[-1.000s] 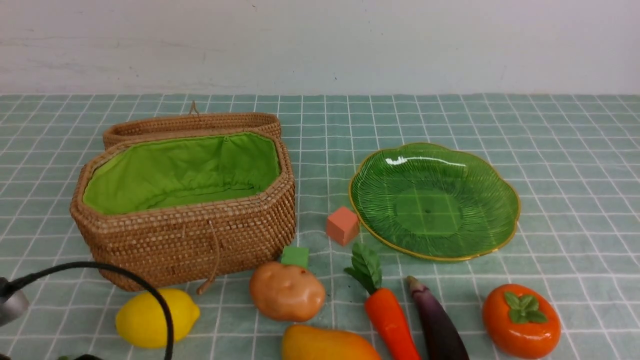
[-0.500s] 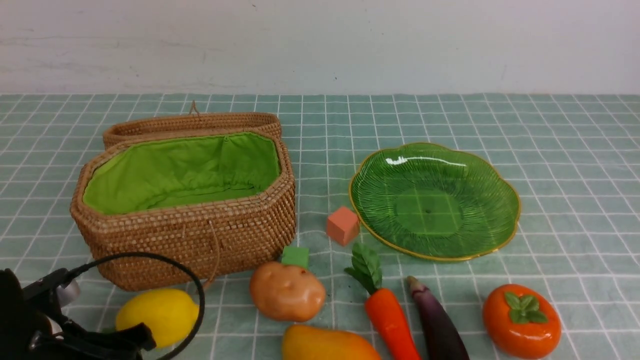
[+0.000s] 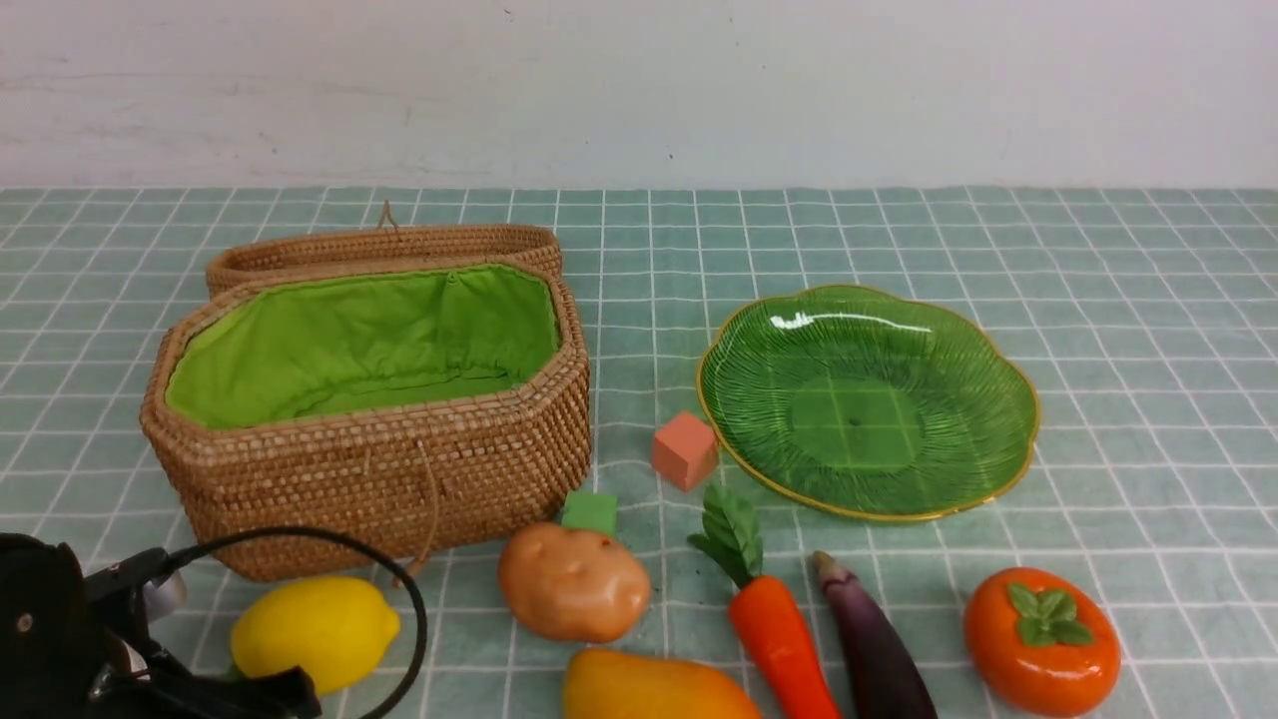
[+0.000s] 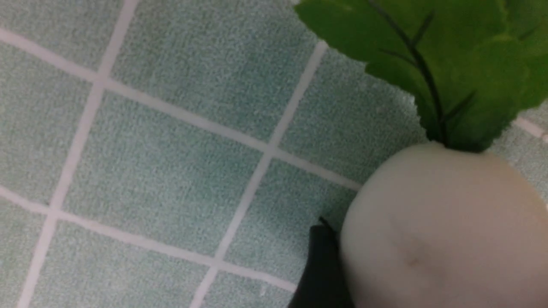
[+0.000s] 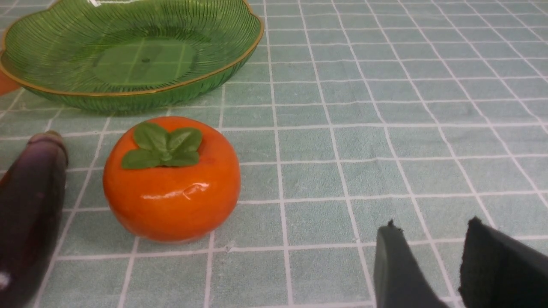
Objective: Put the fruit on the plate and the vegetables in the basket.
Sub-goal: Take a daikon with your left arm and place it on the basket on the left.
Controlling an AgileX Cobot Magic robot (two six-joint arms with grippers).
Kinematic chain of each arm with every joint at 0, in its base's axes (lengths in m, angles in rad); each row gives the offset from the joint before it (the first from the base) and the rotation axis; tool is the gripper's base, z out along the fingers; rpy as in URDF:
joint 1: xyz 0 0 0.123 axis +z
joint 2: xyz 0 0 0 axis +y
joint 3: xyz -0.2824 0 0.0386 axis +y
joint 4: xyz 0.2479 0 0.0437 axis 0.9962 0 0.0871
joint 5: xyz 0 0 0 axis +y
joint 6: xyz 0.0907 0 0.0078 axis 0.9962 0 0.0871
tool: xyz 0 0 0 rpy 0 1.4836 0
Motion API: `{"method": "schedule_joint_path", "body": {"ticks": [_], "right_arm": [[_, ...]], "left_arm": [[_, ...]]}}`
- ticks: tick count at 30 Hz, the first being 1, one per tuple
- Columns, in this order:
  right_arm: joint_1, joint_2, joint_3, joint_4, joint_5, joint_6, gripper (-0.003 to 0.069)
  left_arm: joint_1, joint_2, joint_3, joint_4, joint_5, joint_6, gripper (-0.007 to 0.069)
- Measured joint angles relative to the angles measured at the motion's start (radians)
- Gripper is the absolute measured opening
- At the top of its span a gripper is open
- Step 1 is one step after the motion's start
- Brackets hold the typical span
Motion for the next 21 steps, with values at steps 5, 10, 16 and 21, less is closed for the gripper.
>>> {"method": "schedule_joint_path", "body": {"ticks": [5,10,16,21], "right_arm": [[0.0,0.0,0.0,0.0,0.0,0.0,0.0242],[0.0,0.0,0.0,0.0,0.0,0.0,0.0242],[0.0,0.0,0.0,0.0,0.0,0.0,0.0242],[0.0,0.0,0.0,0.0,0.0,0.0,0.0242]], "left_arm": [[0.0,-0.058,-0.019,0.0,0.093,0.003,0.0519],[0.0,-0.16,-0.101,-0.022,0.203,-0.039,0.0519],[0.0,-0.261,-0.363,-0.05,0.129,-0.196,0.0519],[0.0,-0.15,-0.595,-0.048,-0.088,-0.313,0.0519]]}}
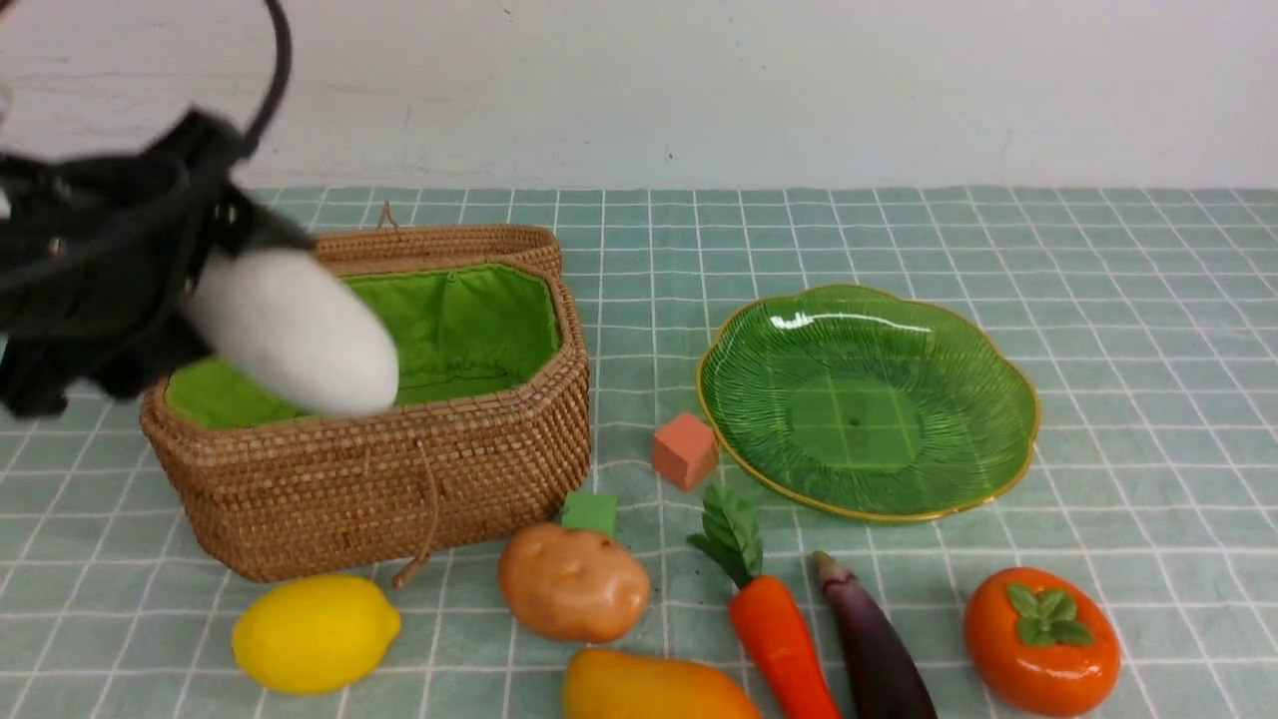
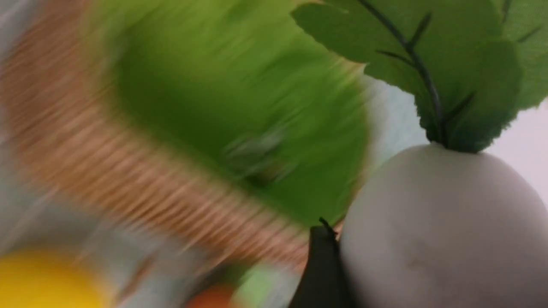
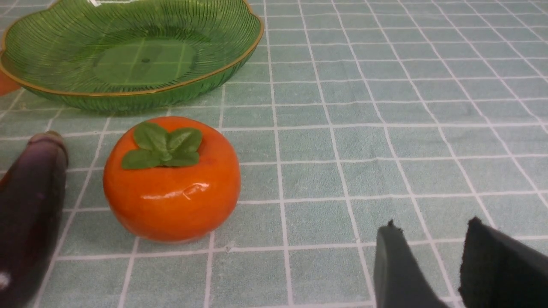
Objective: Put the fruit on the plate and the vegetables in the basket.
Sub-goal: Take a daikon with your left arm and place it on the basket on the left.
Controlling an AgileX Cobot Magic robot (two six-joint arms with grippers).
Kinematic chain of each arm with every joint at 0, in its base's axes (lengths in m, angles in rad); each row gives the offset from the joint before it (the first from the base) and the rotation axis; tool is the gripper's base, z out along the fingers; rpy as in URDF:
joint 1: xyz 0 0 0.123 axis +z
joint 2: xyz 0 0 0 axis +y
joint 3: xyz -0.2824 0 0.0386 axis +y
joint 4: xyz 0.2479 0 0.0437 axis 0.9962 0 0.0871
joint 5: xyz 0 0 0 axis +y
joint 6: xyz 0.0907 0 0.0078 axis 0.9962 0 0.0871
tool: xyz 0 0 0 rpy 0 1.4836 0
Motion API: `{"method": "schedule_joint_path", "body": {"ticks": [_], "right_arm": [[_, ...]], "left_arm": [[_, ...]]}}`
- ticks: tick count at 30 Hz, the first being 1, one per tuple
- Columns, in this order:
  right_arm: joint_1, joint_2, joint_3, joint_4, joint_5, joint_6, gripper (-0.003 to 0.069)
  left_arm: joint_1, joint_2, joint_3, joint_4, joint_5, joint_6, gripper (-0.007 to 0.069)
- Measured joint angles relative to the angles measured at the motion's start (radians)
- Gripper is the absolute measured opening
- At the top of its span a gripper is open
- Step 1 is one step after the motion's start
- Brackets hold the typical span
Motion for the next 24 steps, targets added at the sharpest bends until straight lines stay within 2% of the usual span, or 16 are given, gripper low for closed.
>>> {"method": "schedule_joint_path", "body": {"ticks": [6,9,16,20,24], "right_arm": [[0.0,0.0,0.0,0.0,0.0,0.0,0.0242],[0.0,0.0,0.0,0.0,0.0,0.0,0.0242],[0.0,0.0,0.0,0.0,0.0,0.0,0.0242],[0.0,0.0,0.0,0.0,0.0,0.0,0.0242],[0.0,0.0,0.0,0.0,0.0,0.0,0.0242]], "left_arm": [[0.0,0.184,-0.147,0.015,-0.047,-0.021,0.0519],[0.0,0.284,-0.169,0.01,-0.071,-0.082,0.0519],[0.0,0.377,-0.173,0.007,-0.088,-0.312,0.0519],[0.0,0.379,-0.173,0.006,-0.061,-0.368,0.0521],[0.0,0.379,-0.173,0.023,-0.046,-0.368,0.0544]]}}
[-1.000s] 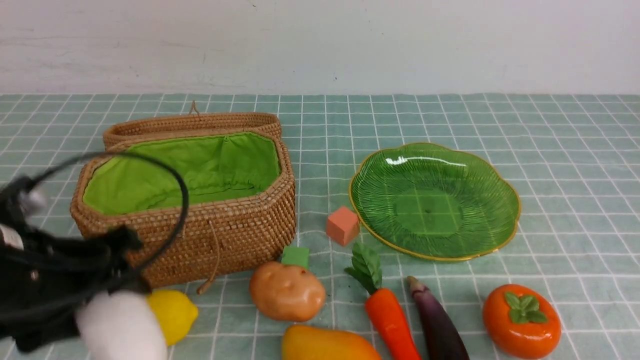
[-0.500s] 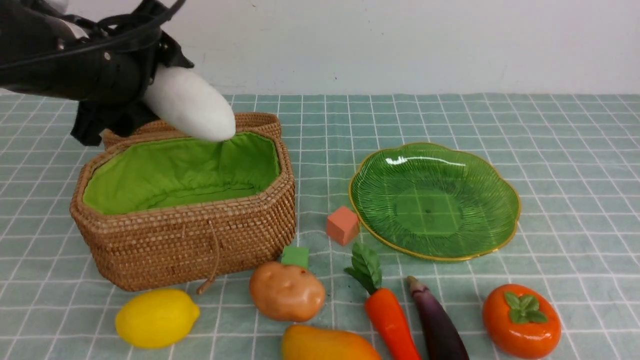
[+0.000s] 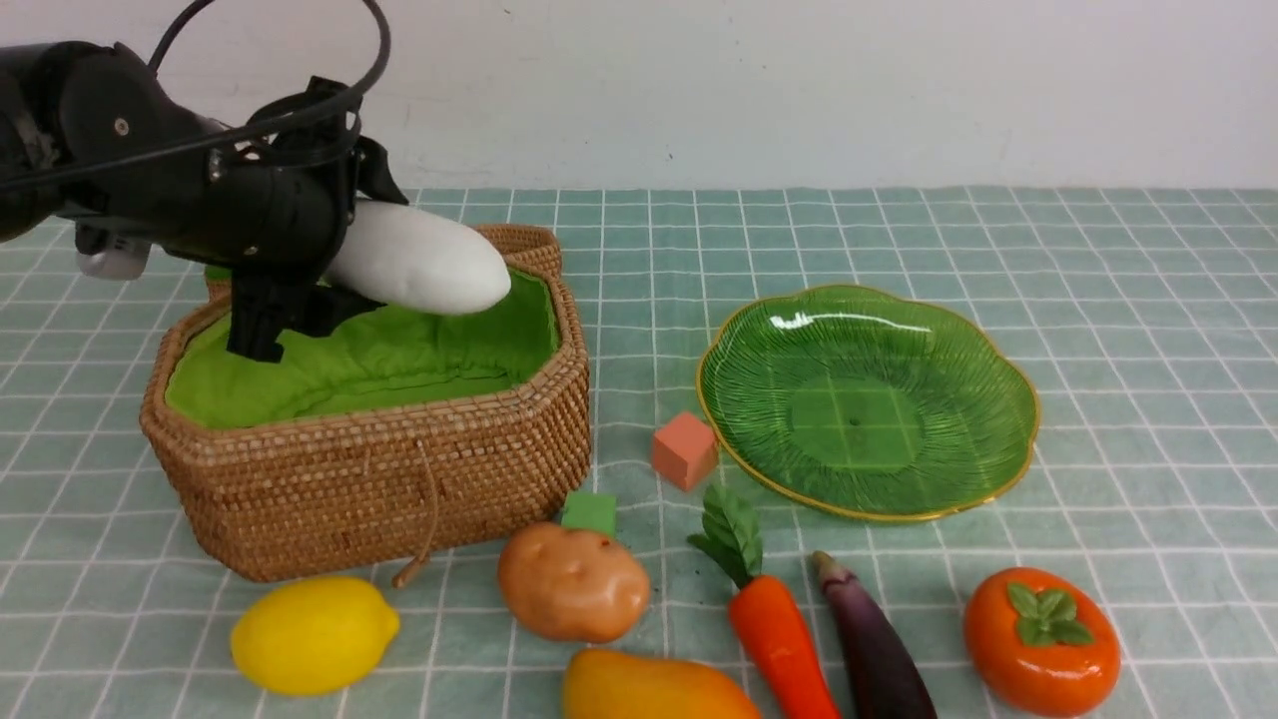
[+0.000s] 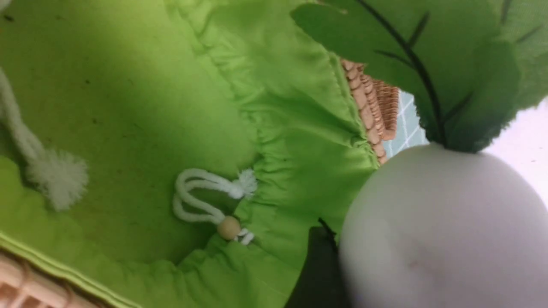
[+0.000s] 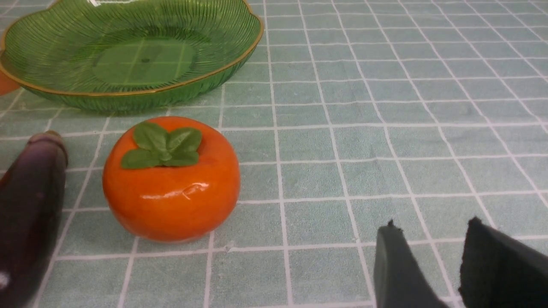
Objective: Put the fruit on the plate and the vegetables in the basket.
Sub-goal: Take a daikon with your left arm and place it on the basket on the left, then grab a lemon with your left arm and place it on the plate on the right
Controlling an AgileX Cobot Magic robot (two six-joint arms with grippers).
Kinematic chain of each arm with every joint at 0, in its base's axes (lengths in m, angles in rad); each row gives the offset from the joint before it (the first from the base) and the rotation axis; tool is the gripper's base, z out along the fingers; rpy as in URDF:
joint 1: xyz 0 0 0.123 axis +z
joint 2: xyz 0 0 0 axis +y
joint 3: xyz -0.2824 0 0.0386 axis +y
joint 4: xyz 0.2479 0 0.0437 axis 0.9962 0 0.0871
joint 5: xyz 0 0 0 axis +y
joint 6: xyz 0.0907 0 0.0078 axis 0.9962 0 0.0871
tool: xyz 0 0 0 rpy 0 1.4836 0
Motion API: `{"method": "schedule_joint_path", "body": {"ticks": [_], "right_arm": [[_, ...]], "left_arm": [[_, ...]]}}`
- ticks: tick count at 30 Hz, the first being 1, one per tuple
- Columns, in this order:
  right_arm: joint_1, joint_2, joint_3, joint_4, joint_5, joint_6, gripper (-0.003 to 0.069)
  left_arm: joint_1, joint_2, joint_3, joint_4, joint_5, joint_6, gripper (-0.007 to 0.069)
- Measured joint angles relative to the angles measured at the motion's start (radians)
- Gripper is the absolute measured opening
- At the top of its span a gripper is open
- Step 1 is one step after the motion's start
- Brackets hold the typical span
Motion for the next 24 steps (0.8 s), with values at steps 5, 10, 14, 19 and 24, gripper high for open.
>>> {"method": "schedule_joint_path", "body": {"ticks": [5,10,14,19,24], "right_arm": [[0.0,0.0,0.0,0.0,0.0,0.0,0.0242],[0.0,0.0,0.0,0.0,0.0,0.0,0.0242],[0.0,0.0,0.0,0.0,0.0,0.0,0.0242],[0.0,0.0,0.0,0.0,0.0,0.0,0.0242],[0.0,0.0,0.0,0.0,0.0,0.0,0.0242]], "left_arm": [[0.0,0.0,0.0,0.049,0.026,0.023,0.0595],[0.0,-0.001,0.0,0.077,0.061,0.027,0.0617],[0.0,-0.008,0.0,0.082,0.079,0.095,0.0613],[0.0,-0.101,0.0,0.085,0.2,0.544,0.056],[0.0,-0.198,-0.004,0.084,0.435,1.012,0.0507]]}}
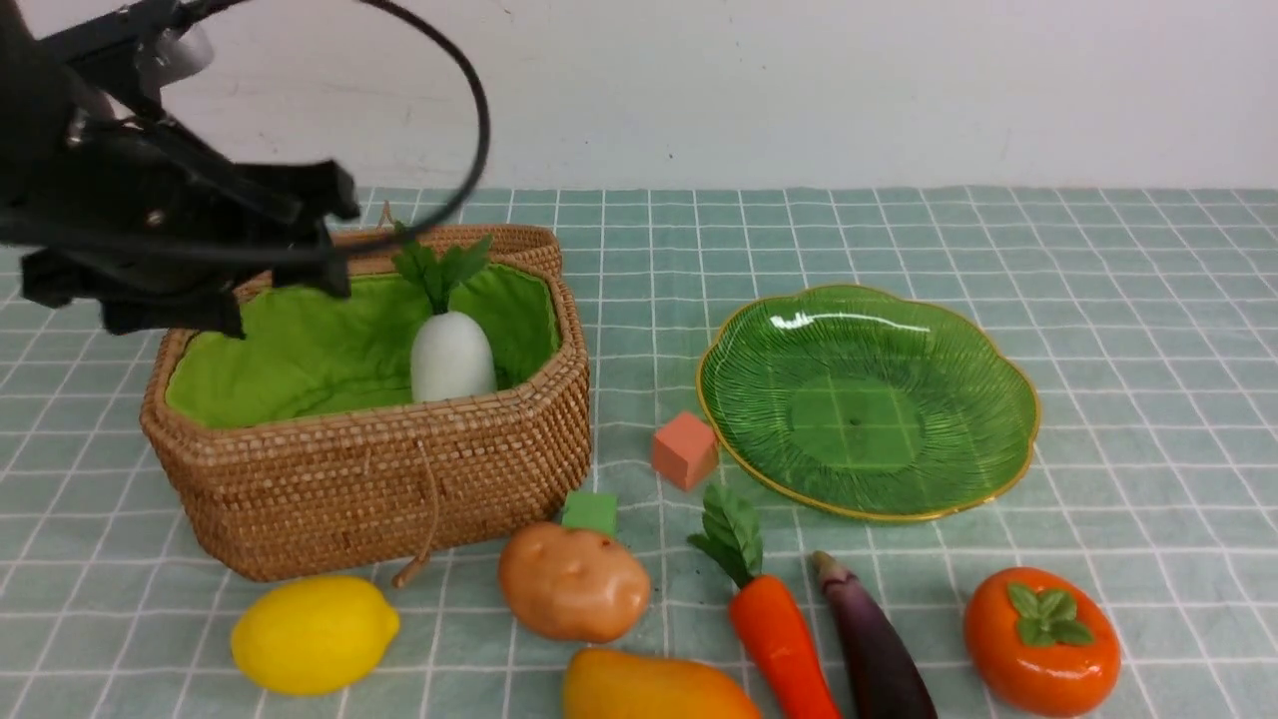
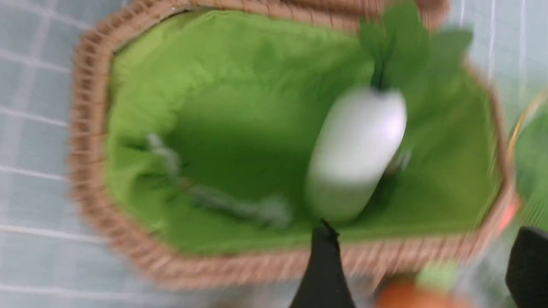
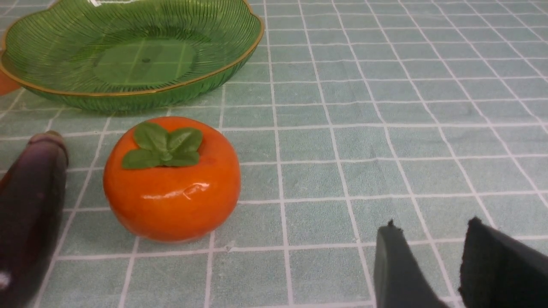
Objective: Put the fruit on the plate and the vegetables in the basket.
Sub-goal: Grab a lemon with your left arm and place it on the plate on the right
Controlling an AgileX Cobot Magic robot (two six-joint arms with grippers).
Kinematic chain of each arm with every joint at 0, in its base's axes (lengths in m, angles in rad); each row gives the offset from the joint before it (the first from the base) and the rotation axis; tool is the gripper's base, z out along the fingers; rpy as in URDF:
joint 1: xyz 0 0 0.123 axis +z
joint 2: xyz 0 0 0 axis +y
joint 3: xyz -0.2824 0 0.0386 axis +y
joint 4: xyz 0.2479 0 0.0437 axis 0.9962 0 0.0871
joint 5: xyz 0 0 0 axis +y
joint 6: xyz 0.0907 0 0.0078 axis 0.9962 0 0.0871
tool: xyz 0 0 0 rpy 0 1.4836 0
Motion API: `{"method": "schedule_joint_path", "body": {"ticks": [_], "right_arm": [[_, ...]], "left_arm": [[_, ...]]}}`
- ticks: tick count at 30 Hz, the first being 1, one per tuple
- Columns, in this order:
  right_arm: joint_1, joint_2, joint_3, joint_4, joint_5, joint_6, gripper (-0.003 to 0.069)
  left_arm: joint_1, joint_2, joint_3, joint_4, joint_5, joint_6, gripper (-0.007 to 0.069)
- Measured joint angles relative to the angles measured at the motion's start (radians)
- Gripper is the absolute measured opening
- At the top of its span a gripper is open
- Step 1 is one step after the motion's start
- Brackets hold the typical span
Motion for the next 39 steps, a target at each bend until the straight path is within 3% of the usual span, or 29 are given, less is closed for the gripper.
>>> {"method": "schedule_joint_path", "body": {"ticks": [1,4,6,8,14,17,22,30,39], "right_arm": [[0.0,0.0,0.0,0.0,0.0,0.0,0.0242],[0.0,0.0,0.0,0.0,0.0,0.0,0.0242],[0.0,0.0,0.0,0.0,0.0,0.0,0.0242],[0.0,0.0,0.0,0.0,0.0,0.0,0.0242],[0.0,0.0,0.0,0.0,0.0,0.0,0.0242],[0.0,0.0,0.0,0.0,0.0,0.0,0.0242],[0.0,0.0,0.0,0.0,0.0,0.0,0.0242],[0.0,0.0,0.0,0.0,0.0,0.0,0.0242],[0.0,0.0,0.0,0.0,0.0,0.0,0.0242]], "left_arm": [[0.0,-0.023,-0.002,-0.01,0.151,0.186,0.0486],[0.0,-0.027,0.01,-0.035,0.315,0.372,0.0465],[0.0,-0.027,0.047,-0.061,0.341,0.442,0.046],[0.0,-0.027,0.072,-0.072,0.334,0.472,0.046],[-0.007,-0.016,0.228,-0.083,0.149,0.726,0.0497],[-0.039,-0.013,0.256,-0.077,0.126,0.78,0.0528],[-0.156,-0.012,0.34,0.068,0.012,0.807,0.061],[-0.162,0.023,0.421,0.233,-0.202,0.806,0.0623],[-0.162,0.155,0.423,0.241,-0.234,0.802,0.0615]]}}
